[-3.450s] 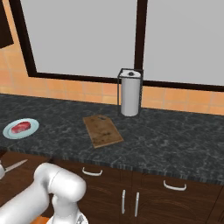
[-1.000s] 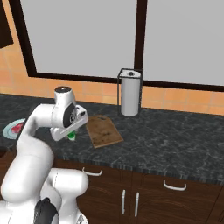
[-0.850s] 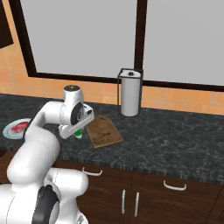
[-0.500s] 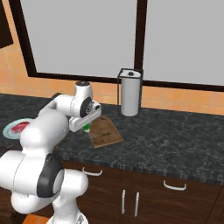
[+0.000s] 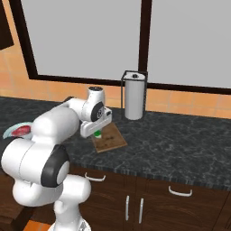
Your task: Pick up the knife from the drawer and place it on the cutting board. Then place the meat from the plate to the cutting board.
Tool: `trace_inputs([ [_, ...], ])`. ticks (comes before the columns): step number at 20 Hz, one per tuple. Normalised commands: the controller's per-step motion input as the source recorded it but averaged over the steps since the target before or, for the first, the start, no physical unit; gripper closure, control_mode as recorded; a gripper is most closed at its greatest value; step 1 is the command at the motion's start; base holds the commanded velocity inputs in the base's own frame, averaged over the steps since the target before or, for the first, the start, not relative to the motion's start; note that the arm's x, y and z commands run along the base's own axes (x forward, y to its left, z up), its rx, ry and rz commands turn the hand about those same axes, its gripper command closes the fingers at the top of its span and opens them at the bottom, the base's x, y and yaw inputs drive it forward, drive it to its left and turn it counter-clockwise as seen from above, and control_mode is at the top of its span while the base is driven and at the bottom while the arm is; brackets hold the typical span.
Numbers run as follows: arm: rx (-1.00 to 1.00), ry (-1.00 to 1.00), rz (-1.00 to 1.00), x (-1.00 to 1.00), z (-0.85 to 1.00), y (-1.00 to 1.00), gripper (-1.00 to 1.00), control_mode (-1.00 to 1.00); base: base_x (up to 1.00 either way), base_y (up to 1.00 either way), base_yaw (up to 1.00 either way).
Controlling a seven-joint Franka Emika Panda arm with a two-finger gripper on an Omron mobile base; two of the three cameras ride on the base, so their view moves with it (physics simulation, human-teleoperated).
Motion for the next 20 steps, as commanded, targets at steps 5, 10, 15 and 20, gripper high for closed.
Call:
trace_inputs([
  [5, 0.00, 0.00, 0.00, 0.21, -0.24, -0.13, 1.00, -1.00, 0.00, 0.00, 0.00],
  [10, 0.00, 0.00, 0.00, 0.09, -0.16, -0.14, 1.00, -1.00, 0.00, 0.00, 0.00],
  [15, 0.00, -0.02, -0.01, 0.27, -0.18, -0.09, 1.00, -1.00, 0.00, 0.00, 0.00],
  [20, 0.00, -0.03, -0.02, 0.28, -0.18, -0.05, 1.00, -1.00, 0.00, 0.00, 0.00],
])
